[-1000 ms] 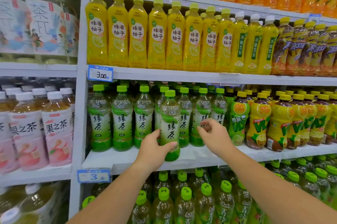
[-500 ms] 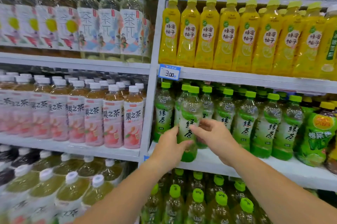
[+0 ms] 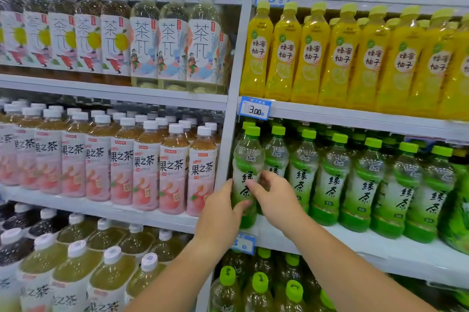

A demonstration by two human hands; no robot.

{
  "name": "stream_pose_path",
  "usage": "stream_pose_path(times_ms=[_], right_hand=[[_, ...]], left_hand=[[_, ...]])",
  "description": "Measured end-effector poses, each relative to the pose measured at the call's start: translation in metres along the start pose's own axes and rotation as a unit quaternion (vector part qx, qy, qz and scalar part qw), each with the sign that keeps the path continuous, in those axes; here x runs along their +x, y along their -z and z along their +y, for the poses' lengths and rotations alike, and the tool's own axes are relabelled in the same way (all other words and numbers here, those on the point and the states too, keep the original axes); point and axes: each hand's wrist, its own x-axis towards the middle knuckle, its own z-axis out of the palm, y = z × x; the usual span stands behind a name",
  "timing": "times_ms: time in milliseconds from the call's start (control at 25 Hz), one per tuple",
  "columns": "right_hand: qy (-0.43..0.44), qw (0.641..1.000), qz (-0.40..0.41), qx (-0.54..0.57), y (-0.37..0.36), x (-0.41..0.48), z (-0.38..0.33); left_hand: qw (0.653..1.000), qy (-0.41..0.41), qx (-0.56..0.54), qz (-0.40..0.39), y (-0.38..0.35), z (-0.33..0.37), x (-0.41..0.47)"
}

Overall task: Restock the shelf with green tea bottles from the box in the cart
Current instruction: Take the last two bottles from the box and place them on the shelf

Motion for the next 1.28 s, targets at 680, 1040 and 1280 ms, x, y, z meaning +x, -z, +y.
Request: stream_pose_path(times_ms=[680,1040,1280], right_hand=[[-0.017,1.000,-0.016,0.007,-0.009,-0.004,0.014],[-0.048,0.999,-0.016,0.018,-0.007,-0.010,0.010],[-0.059,0.998,-0.005,-0.016,-0.004,-0.023,0.010]], left_hand=[[0.997,0.005,0.072,-0.013,0.004,0.006,-0.004],[0.999,0.002,0.046,0.004,0.008,0.002,-0.006],[0.996,0.066,-0.058,-0.009,0.020,0.002,-0.014]])
